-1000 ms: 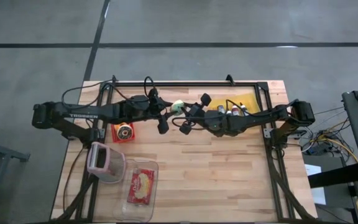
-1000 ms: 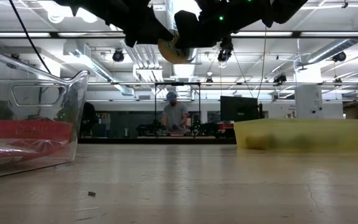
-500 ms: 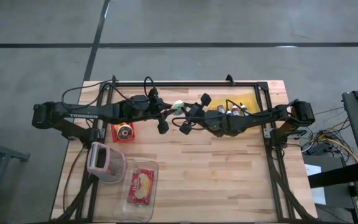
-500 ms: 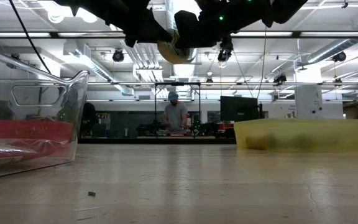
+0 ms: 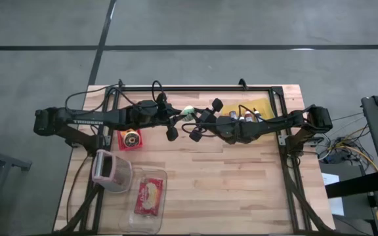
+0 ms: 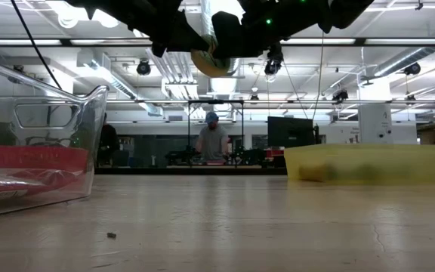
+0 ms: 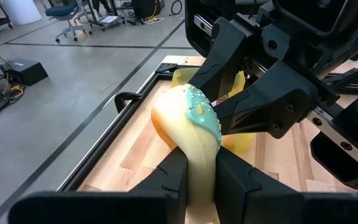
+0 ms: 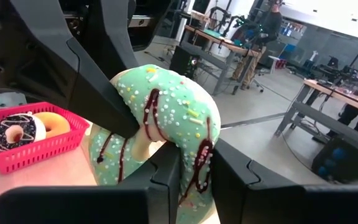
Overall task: Pick & Place Food Item
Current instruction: Put the green donut into the red bin
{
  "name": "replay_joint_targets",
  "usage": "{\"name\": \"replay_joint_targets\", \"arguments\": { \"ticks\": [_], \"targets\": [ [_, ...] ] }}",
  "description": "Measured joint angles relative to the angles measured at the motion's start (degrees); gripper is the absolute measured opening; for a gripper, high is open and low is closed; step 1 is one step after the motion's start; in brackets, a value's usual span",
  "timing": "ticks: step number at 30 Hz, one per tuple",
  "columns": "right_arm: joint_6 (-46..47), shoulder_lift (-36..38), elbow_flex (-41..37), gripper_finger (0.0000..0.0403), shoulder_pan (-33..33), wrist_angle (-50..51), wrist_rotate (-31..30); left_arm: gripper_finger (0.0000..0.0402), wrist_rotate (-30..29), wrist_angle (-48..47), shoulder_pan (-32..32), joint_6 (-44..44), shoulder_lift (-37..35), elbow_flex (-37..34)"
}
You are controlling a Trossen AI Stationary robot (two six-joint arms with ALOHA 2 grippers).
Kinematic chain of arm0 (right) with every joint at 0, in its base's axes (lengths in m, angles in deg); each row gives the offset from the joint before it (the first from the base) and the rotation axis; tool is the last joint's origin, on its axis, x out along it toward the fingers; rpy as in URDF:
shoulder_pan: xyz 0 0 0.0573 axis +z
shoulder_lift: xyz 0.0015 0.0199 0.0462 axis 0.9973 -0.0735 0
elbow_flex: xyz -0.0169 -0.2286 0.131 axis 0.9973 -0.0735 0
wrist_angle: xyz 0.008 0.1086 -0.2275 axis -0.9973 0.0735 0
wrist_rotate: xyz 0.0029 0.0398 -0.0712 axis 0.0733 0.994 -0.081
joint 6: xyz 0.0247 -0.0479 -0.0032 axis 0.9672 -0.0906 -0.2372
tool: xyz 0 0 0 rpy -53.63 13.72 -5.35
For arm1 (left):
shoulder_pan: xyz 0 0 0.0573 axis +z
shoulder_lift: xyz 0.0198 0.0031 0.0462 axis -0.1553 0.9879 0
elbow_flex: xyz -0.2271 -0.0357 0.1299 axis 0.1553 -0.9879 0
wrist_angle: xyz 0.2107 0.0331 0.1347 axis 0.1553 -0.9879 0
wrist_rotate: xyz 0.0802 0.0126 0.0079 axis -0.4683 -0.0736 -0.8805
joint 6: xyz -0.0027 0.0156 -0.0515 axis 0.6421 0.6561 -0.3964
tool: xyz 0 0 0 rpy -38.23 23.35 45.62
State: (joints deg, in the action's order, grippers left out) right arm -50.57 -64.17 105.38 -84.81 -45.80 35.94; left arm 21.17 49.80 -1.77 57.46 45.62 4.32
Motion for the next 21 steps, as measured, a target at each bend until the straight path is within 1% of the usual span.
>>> {"name": "replay_joint_targets", "arguments": {
  "ticks": [5,17,21],
  "targets": [
    [0.0,0.0,0.0,0.0083,0.0,0.0,0.0,0.0059,0.0,-0.01,0.0,-0.01,0.0,0.0],
    [0.03,0.0,0.0,0.0159,0.0,-0.02,-0.11,0.0059,0.0,-0.05,0.0,0.0,0.0,-0.04],
    [2.41,0.0,0.0,0.0181,0.0,-0.02,-0.21,0.0059,0.0,-0.04,0.0,-0.01,0.0,-0.04]
  ]
}}
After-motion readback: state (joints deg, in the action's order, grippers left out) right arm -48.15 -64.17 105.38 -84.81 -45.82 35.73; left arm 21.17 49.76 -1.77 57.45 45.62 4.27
